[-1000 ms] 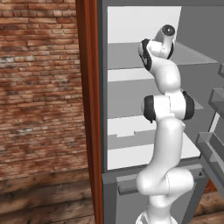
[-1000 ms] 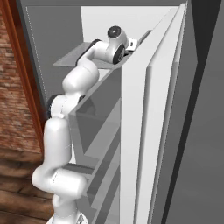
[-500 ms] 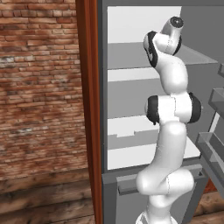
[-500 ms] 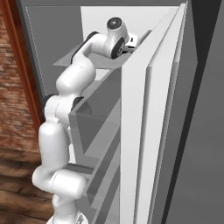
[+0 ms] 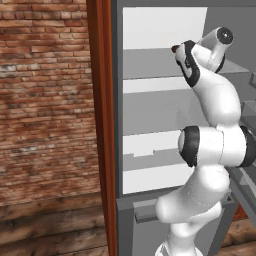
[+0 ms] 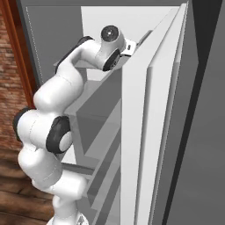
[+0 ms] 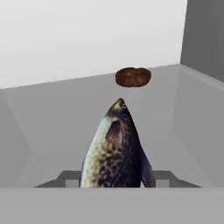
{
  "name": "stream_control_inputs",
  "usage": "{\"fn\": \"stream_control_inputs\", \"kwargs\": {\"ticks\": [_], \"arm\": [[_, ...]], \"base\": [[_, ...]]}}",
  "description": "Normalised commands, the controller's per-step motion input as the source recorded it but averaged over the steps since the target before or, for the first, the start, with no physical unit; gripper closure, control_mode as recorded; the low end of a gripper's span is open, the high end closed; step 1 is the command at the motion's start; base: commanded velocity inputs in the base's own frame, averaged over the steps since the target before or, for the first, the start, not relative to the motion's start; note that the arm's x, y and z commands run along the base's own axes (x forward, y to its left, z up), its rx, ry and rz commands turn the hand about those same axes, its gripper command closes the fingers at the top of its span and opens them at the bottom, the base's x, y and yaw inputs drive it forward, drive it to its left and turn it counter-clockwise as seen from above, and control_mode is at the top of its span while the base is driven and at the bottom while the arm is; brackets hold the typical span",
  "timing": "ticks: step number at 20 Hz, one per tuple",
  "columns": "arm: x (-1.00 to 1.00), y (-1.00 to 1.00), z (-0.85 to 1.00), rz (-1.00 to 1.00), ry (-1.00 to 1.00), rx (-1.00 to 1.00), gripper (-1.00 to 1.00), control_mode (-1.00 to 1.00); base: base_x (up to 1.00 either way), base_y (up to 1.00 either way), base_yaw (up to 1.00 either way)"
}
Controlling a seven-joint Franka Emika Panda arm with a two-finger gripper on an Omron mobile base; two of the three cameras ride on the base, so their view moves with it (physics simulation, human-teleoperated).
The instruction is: Take the fish out of the fridge, briefly rinse it in the sink, and place it on the tray next to the sink.
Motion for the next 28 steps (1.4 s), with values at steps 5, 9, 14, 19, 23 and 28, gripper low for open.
{"fn": "stream_control_inputs", "kwargs": {"ticks": [5,9,14,19,23,28], "arm": [[-1.0,0.31,0.04,0.0,-0.07,0.04,1.0,-1.0],[-1.0,0.33,0.07,0.0,0.14,0.06,1.0,-1.0],[-1.0,0.3,-0.17,0.0,0.25,0.02,1.0,-1.0],[-1.0,0.42,-0.67,0.0,0.25,0.0,1.0,-1.0],[-1.0,0.55,-0.98,0.0,0.31,-0.01,1.0,-1.0],[-1.0,0.56,-1.0,0.0,0.33,-0.01,1.0,-1.0]], "base": [[0.0,0.0,0.0],[0.0,0.0,0.0],[0.0,0.0,0.0],[0.0,0.0,0.0],[0.0,0.0,0.0],[0.0,0.0,0.0]]}}
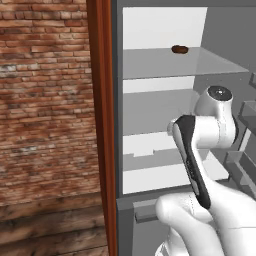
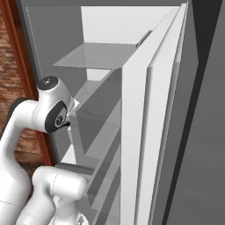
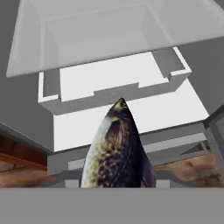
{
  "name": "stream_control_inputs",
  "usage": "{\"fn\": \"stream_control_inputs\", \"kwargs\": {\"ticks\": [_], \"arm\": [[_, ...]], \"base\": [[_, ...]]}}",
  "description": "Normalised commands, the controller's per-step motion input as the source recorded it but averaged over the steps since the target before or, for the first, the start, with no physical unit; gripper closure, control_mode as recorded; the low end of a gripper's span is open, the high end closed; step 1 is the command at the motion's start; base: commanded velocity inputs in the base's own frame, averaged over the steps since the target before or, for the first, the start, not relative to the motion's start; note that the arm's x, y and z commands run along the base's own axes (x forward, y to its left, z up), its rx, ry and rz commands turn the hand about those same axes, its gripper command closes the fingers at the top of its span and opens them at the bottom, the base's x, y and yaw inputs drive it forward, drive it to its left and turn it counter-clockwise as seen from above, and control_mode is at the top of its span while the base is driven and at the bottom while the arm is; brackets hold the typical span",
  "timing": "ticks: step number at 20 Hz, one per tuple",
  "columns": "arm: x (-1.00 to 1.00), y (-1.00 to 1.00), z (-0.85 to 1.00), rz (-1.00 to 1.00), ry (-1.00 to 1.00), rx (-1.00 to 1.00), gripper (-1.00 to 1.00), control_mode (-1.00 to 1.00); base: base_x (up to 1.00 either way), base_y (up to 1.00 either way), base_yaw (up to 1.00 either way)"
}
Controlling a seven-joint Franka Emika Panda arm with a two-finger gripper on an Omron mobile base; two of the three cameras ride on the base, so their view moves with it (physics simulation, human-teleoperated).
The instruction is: Take the fish out of the fridge, briefly rinse it in the sink, and place it on the tray next to the sink.
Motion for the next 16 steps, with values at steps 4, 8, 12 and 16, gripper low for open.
{"fn": "stream_control_inputs", "kwargs": {"ticks": [4,8,12,16], "arm": [[-0.5,0.32,-0.5,-0.06,0.17,-0.01,1.0,1.0],[0.0,0.0,0.0,0.0,0.0,0.0,1.0,1.0],[0.0,0.0,0.0,0.0,0.0,0.0,1.0,1.0],[0.0,0.0,0.0,0.0,0.0,0.0,1.0,1.0]], "base": [[-0.5,0.31,-0.19],[-1.0,0.72,-0.64],[-0.97,0.64,-0.74],[-0.79,0.44,-0.83]]}}
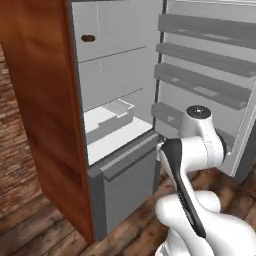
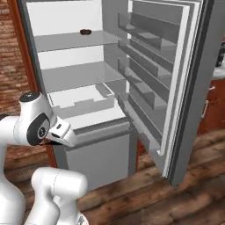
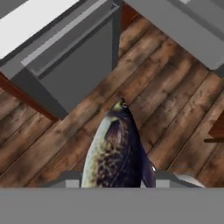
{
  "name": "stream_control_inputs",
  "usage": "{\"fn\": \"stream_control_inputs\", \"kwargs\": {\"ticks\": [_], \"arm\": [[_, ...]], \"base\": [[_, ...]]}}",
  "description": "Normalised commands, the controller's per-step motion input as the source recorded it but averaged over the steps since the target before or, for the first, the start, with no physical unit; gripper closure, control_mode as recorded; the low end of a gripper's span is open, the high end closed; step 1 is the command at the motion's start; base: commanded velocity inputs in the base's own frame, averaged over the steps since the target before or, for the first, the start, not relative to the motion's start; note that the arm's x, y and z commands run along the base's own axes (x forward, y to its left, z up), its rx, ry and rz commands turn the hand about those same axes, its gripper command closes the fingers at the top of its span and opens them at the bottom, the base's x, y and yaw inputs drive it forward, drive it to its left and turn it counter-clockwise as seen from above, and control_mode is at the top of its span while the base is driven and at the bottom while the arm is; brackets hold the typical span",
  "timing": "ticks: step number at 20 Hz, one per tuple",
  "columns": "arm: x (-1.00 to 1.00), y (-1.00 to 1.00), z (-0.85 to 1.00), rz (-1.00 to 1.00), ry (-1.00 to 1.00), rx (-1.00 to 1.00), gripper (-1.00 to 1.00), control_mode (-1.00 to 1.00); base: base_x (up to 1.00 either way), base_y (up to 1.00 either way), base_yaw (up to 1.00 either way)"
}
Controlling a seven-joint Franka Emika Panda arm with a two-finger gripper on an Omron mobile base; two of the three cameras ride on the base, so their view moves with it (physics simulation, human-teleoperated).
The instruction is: Take the fish out of the fridge, briefly rinse it in the sink, and place it on the tray next to the sink.
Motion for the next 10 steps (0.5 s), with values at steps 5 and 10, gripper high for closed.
{"fn": "stream_control_inputs", "kwargs": {"ticks": [5,10], "arm": [[0.0,0.0,0.0,0.0,0.0,0.0,1.0,1.0],[0.0,0.0,0.0,0.0,0.0,0.0,1.0,1.0]], "base": [[-0.52,0.19,-0.94],[-0.33,0.04,-0.98]]}}
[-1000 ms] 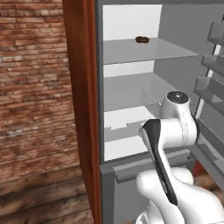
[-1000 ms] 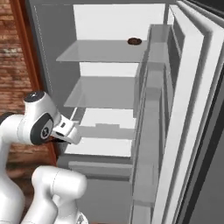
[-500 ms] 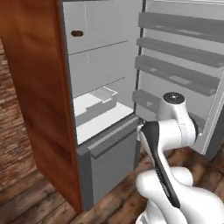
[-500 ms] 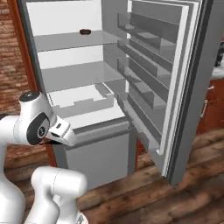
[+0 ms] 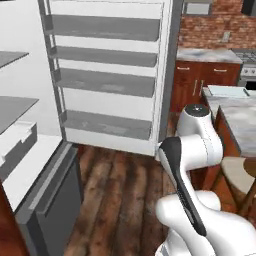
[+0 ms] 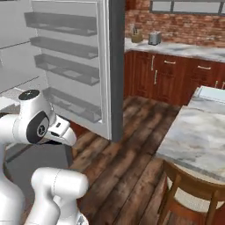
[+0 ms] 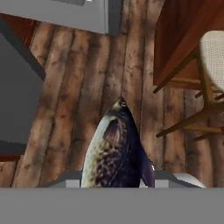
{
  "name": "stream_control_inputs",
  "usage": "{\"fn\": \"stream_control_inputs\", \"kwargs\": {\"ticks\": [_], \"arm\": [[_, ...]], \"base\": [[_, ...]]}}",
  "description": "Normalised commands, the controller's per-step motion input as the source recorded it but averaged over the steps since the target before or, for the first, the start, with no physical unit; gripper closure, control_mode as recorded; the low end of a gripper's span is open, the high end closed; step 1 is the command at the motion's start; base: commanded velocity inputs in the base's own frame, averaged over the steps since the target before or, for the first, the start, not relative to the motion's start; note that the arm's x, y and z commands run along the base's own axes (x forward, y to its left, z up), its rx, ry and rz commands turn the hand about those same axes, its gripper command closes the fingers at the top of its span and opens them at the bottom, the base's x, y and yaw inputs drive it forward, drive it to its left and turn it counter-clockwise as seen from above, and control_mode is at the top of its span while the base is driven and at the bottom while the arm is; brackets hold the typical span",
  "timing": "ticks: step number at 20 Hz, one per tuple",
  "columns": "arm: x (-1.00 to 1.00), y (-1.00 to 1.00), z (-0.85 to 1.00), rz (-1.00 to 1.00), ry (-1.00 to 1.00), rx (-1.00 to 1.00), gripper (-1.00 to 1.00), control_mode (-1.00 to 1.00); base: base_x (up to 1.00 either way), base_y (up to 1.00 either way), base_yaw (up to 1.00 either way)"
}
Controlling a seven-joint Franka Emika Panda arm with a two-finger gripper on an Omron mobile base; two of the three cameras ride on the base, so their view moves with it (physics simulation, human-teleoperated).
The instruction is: Take the fish out of the fridge, briefly rinse it in the sink, and place it on the tray next to the sink.
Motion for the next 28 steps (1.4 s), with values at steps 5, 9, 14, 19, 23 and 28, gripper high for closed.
{"fn": "stream_control_inputs", "kwargs": {"ticks": [5,9,14,19,23,28], "arm": [[0.0,0.0,0.0,0.0,0.0,0.0,1.0,1.0],[0.0,0.0,0.0,0.0,0.0,0.0,1.0,1.0],[0.0,0.0,0.0,0.0,0.0,0.0,1.0,1.0],[0.0,0.0,0.0,0.0,0.0,0.0,1.0,1.0],[0.0,0.0,0.0,0.0,0.0,0.0,1.0,1.0],[0.0,0.0,0.0,0.0,0.0,0.0,1.0,1.0]], "base": [[-0.03,-0.05,-1.0],[0.0,-0.06,-1.0],[0.0,-0.61,-0.92],[0.01,-0.98,-0.84],[0.28,-1.0,-0.76],[0.23,-0.6,-0.41]]}}
